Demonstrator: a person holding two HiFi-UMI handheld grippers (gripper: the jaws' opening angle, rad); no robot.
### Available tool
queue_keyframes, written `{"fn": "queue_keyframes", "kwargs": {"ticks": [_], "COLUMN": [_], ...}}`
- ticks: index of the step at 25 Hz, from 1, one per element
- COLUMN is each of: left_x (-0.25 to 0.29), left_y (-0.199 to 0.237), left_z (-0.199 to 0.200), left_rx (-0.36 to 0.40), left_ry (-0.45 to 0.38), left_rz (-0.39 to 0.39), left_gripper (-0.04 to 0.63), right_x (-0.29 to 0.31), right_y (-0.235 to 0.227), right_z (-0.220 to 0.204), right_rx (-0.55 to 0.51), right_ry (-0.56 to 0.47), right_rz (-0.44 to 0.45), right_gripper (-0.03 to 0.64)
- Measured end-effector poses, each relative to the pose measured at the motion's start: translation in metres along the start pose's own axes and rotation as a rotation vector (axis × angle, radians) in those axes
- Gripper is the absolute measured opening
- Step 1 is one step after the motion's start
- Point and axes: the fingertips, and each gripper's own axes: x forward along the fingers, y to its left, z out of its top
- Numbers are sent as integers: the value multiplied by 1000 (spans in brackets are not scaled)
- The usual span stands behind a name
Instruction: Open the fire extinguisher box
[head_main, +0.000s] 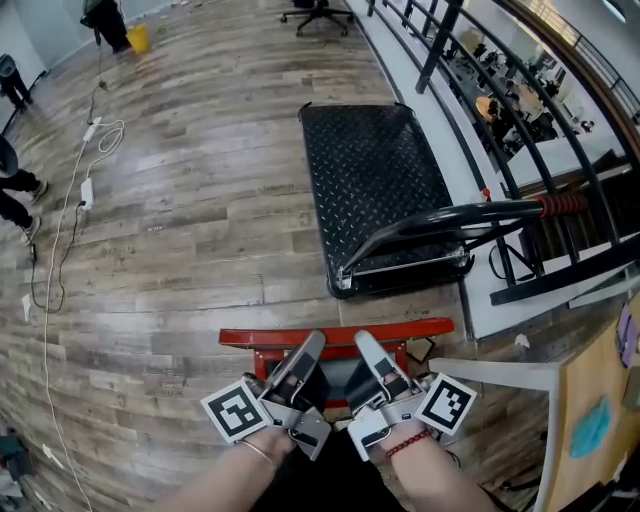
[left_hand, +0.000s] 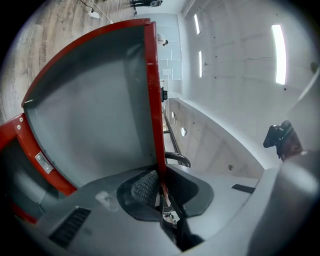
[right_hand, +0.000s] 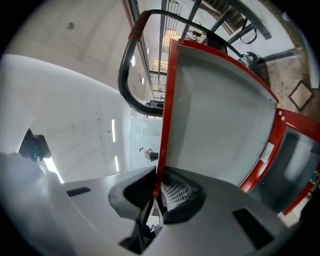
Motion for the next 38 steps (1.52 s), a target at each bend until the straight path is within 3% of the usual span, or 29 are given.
{"fn": "queue_keyframes", "kwargs": {"ticks": [8,25,38], "left_x": [13,33,44], "left_y": [5,14,23], "left_z": [13,27,36], "left_rx": [32,10,25], "left_ry": [17,-91,-96], "left_rz": [8,-29,-53], "left_gripper": [31,32,37], "right_x": [16,37,50], "right_y": [-3,-10,-18], "right_z": [10,26,34], "right_rx": [20,49,30], "right_ry": [-3,38,28], "right_rz": [66,121,150], "right_gripper": [29,29,31]}}
